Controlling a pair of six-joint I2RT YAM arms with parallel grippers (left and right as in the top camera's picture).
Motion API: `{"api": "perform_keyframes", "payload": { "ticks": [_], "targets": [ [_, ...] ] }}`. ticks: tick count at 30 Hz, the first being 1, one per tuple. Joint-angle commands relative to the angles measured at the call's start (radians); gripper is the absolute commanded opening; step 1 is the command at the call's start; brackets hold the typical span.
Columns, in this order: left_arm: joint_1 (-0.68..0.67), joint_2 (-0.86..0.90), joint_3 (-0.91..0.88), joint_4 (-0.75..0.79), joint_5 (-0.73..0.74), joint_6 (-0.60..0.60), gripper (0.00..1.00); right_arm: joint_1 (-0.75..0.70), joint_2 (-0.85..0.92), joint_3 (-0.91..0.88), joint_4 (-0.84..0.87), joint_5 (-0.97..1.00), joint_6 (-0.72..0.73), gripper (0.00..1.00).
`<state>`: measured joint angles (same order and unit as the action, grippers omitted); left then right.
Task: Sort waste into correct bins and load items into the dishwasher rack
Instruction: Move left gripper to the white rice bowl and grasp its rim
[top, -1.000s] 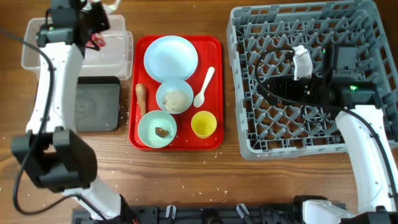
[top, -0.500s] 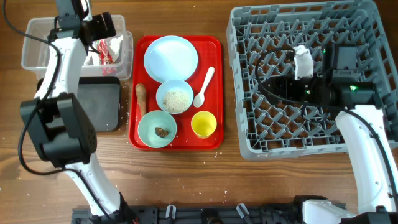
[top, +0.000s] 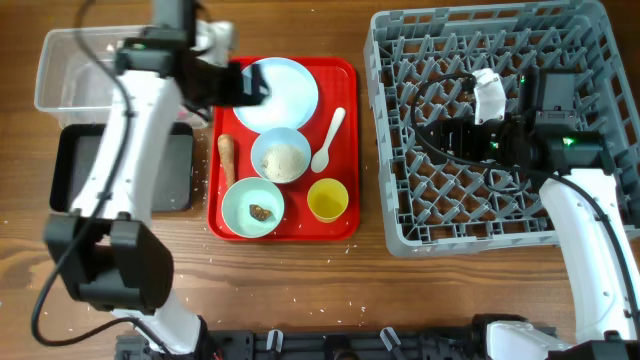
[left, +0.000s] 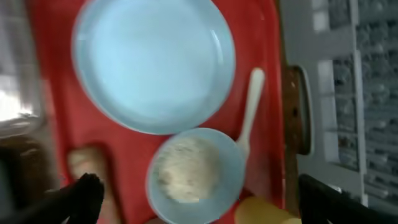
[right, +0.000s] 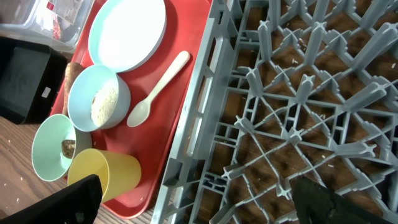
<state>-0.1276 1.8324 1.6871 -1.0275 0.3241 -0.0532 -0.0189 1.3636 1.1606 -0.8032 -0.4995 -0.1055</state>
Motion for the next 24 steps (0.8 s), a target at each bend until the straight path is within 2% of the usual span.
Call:
{"api": "perform_keyframes", "payload": {
  "ticks": [1,4,5,7,8,10,17,24],
  "targets": [
    [-0.153,-0.010,-0.116,0.074,-0.090,-0.225,0.98,0.000,0.002,0.013,0.003,0.007,0.000,1.00],
    [-0.257,-0.003,-0.211,0.163,-0.246,-0.398,0.95,0.000,0.002,0.013,0.002,0.007,0.000,1.00],
    [-0.285,-0.003,-0.242,0.193,-0.274,-0.432,0.91,0.000,0.002,0.013,0.002,0.007,0.000,1.00],
    [-0.322,-0.002,-0.290,0.258,-0.278,-0.438,0.82,0.000,0.002,0.013,0.002,0.007,0.000,1.00],
    [-0.345,0.000,-0.325,0.310,-0.282,-0.438,0.71,0.000,0.002,0.013,0.001,0.006,0.001,1.00],
    [-0.366,0.002,-0.377,0.388,-0.292,-0.445,0.63,0.000,0.002,0.011,-0.002,0.006,0.003,1.00],
    [-0.373,0.036,-0.453,0.501,-0.333,-0.479,0.47,0.000,0.002,0.011,-0.007,0.006,0.003,1.00],
    [-0.373,0.094,-0.453,0.513,-0.333,-0.479,0.27,0.000,0.002,0.011,-0.013,0.006,0.003,1.00]
  ]
}}
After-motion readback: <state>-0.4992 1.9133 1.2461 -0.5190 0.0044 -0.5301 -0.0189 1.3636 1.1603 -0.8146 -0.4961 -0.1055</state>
